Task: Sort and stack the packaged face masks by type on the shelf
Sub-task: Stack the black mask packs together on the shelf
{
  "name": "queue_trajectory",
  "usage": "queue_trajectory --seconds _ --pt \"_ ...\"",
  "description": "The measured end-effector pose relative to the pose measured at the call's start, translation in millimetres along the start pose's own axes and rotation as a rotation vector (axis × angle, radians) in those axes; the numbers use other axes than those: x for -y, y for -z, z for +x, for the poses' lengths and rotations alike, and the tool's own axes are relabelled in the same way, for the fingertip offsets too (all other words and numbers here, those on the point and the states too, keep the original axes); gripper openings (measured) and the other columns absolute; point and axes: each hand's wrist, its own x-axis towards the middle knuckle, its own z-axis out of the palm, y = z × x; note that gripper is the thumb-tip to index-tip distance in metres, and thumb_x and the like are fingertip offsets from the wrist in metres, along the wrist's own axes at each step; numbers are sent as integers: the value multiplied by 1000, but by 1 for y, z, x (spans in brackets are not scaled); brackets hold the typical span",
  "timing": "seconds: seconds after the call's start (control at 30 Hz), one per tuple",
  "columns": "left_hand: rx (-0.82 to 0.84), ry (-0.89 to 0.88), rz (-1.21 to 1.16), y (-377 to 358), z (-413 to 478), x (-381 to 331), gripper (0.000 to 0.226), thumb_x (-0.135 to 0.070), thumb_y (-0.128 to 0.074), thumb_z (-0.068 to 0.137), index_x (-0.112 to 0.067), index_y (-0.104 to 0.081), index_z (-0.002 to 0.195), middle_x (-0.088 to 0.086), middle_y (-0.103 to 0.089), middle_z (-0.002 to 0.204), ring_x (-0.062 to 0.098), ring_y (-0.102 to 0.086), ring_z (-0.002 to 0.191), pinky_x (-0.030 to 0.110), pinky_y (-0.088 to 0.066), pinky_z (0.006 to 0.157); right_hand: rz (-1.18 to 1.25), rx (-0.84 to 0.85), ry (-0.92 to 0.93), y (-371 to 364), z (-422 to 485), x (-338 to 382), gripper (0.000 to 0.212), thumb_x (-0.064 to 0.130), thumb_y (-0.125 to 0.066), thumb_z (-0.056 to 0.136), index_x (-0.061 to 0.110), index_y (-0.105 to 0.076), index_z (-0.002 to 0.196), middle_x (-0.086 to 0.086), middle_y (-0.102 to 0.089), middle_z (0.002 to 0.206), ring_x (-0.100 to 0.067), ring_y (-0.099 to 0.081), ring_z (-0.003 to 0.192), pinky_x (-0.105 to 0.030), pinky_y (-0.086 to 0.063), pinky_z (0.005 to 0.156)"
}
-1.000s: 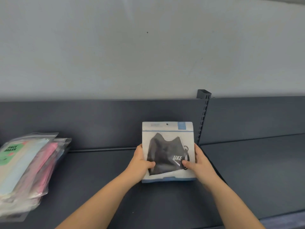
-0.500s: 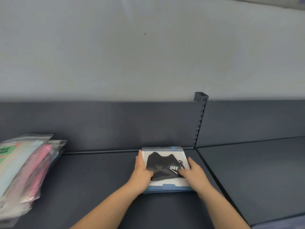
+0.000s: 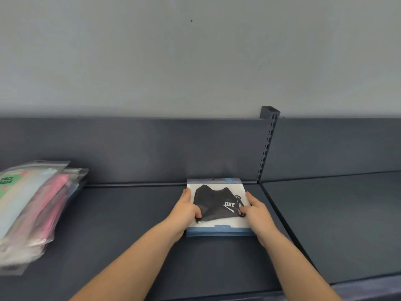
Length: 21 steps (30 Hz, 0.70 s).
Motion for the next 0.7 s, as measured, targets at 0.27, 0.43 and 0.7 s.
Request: queue_trajectory --seconds 0.27,0.43,0.7 --pt "-84 -21 5 -15 -4 -7 89 3 -51 82 -18 -9 158 -9 -9 164 18 -23 147 23 -33 95 22 40 81 5 3 -1 47 -12 -47 85 32 -53 101 27 -61 83 2 -55 81 -22 -40 83" --pt "-140 41 -178 -8 0 -12 90 -3 -57 79 -19 -15 157 2 -30 157 26 -40 136 27 -41 95 71 74 77 13 4 4 21 -8 -50 90 11 -53 82 24 -62 68 3 -55 72 -19 -44 76" --pt "-86 101 -426 6 30 6 105 -30 -69 52 -22 -34 151 -10 -33 154 21 -31 145 43 -25 118 -9 126 49 17 12 2 45 -9 -49 82 24 -71 104 8 -77 100 -21 -69 103 -41 -51 100"
